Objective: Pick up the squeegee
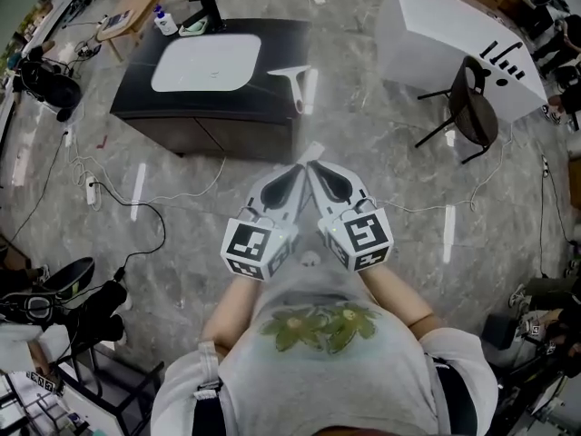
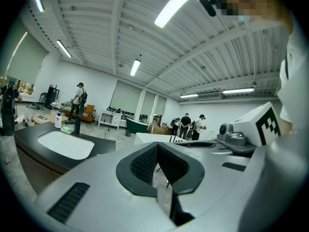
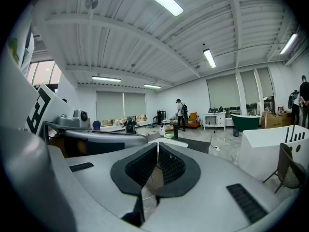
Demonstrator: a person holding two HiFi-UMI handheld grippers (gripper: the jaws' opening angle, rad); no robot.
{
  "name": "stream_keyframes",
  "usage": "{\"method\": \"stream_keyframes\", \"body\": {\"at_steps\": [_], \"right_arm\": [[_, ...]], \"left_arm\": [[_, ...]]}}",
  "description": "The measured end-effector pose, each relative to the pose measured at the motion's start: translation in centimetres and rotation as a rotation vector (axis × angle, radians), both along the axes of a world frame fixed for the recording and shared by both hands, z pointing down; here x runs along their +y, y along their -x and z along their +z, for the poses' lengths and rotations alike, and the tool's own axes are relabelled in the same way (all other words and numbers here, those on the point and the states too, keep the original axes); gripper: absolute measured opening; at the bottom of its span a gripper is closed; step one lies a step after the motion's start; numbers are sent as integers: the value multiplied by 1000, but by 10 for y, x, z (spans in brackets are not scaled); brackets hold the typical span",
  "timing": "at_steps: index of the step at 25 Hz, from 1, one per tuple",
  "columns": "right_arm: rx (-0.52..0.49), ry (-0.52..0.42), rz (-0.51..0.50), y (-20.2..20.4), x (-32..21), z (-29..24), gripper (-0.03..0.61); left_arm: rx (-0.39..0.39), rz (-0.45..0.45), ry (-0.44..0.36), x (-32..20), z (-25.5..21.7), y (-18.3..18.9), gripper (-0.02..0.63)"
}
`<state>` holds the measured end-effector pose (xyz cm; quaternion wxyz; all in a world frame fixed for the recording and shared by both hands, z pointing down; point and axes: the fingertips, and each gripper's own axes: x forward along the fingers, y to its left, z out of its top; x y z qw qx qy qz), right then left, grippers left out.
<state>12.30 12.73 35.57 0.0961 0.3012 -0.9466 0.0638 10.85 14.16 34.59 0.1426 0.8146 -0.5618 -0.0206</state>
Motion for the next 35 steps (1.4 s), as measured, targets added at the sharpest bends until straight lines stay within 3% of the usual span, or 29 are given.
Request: {"method": "stream_keyframes", "body": {"at_steps": [20,29,35], "right_arm": [[52,24,117,96,-125,16,25],[86,20,172,128,-155,27,25],[105,51,193,134,-161,41,25]], "left_arm": [[44,92,26,-118,16,106,9],[52,129,39,-141,25,147,9],[64,189,66,-146,37,150,9]]}}
